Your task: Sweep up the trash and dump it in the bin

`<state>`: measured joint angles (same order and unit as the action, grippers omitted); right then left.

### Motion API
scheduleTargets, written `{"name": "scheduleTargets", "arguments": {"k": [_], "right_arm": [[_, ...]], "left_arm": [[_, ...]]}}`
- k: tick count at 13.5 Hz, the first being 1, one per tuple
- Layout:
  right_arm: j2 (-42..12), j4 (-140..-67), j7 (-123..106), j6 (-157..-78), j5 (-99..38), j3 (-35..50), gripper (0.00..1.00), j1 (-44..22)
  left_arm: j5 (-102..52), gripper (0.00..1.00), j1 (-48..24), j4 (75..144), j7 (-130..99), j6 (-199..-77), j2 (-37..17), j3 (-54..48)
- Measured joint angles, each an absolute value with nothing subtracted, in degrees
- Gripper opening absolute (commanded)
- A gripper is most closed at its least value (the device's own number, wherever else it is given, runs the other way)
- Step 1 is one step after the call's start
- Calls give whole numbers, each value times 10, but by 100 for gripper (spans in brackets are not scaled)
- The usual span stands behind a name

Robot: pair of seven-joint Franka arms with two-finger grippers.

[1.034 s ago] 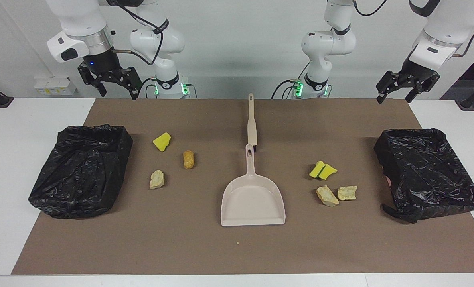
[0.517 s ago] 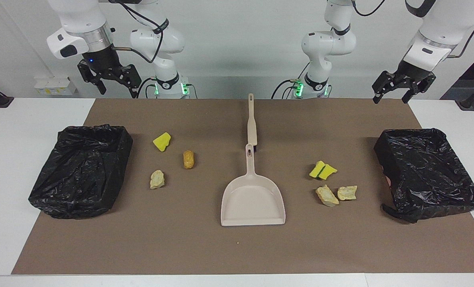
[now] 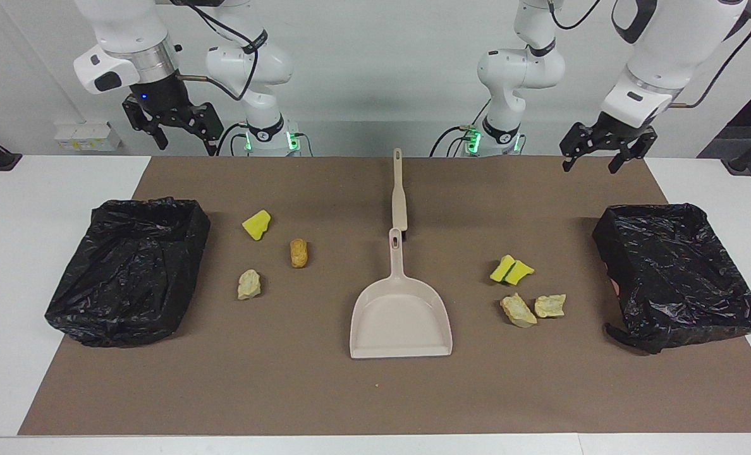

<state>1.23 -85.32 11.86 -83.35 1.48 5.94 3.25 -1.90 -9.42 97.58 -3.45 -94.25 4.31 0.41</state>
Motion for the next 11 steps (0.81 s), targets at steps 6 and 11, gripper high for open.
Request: {"name": "scheduleTargets", "arguments": {"k": [6,11], "right_arm": [[7,-855,119,-877,15,60,100,21],[-40,-857,119,-946,18,61,100,-26]], "left_arm": [[-20,100,-182,1064,-102,-1036,41,1],[-20,100,-301,1167,-176,-1112,40,-2]]}}
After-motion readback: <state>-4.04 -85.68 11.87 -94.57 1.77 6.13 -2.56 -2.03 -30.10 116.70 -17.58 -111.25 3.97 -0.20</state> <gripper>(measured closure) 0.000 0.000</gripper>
